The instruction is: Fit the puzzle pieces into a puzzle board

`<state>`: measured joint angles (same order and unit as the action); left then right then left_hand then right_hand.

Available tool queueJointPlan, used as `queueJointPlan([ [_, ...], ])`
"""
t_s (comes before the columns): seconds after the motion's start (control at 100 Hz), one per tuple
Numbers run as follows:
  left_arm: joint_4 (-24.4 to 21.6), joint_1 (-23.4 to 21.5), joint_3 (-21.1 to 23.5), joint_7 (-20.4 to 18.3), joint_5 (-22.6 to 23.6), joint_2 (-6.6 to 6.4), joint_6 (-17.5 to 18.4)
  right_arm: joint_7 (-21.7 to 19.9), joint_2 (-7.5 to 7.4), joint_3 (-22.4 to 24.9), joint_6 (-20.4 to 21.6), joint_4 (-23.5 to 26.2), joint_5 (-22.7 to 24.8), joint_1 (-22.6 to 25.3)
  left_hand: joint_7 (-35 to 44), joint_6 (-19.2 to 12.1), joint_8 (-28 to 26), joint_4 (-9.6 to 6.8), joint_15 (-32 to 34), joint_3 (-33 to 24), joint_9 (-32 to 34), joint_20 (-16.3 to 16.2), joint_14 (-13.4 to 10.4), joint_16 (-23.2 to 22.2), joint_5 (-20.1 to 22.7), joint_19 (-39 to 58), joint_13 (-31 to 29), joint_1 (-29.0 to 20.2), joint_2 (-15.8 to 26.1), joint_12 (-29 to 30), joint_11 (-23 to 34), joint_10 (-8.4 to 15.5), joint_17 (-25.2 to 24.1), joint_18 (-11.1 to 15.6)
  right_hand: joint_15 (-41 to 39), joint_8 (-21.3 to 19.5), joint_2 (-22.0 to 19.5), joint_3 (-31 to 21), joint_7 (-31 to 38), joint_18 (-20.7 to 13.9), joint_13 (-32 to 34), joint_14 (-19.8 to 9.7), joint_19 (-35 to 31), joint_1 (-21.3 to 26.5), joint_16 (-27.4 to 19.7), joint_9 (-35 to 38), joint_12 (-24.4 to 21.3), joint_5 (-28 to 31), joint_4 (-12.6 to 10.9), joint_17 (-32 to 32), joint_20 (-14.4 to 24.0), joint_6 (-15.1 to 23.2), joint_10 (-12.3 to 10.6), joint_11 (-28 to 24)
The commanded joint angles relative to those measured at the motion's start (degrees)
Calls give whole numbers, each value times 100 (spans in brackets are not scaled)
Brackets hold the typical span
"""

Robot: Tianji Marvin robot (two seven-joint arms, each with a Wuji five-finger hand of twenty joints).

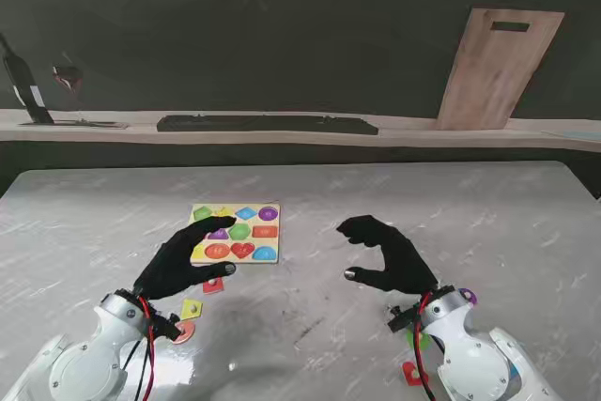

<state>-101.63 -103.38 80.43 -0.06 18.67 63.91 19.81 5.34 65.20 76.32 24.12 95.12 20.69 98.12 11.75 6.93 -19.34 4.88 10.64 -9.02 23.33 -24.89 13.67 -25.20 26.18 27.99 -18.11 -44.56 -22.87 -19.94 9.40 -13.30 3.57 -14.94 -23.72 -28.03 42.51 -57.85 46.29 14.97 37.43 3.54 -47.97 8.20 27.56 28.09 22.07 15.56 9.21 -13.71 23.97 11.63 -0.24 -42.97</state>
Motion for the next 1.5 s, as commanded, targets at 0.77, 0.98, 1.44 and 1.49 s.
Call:
queueJointPlan([
  [0.77,-169,-186,30,799,961,110,-267,479,17,-532,-943,-430,937,-543,144,-122,7,-109,113,-491,424,-307,-163,-163,236,155,-239,-60,-36,-48,102,-31,184,-193,-498,-24,-615,769,-51,-15,8,-69,-335,457,223,55,47,164,-283,46,253,57,-77,-173],
  [0.98,183,426,-290,728,1628,35,-900,572,23,-387,-828,-284,980,-348,226,-34,-10,-91,257,-630,277,-288,-158,-233,179,534,-131,-92,-31,-90,206,-58,46,-184,-561,-33,-652,785,-1,-10,53,-82,-411,454,226,130,54,279,-295,14,260,87,-74,-203],
  [1.44,1535,2542,-1283,-1245,2408,-336,-2079,659,80,-206,-513,-313,644,-290,17,-43,281,-126,220,-1061,-979,14,-302,-106,-821,694,765,-78,-53,151,142,-9,-501,118,-621,-59,-736,844,91,1,130,-93,-487,441,233,292,59,502,-317,-32,262,119,-88,-219],
  [1.49,1760,2796,-1474,-1435,2467,-373,-2104,658,87,-215,-508,-339,588,-320,-39,-37,350,-134,138,-1052,-1152,81,-345,-39,-1030,525,882,-19,-26,173,157,8,-548,154,-627,-61,-742,845,94,4,128,-96,-496,444,235,303,62,504,-321,-37,265,122,-92,-224],
])
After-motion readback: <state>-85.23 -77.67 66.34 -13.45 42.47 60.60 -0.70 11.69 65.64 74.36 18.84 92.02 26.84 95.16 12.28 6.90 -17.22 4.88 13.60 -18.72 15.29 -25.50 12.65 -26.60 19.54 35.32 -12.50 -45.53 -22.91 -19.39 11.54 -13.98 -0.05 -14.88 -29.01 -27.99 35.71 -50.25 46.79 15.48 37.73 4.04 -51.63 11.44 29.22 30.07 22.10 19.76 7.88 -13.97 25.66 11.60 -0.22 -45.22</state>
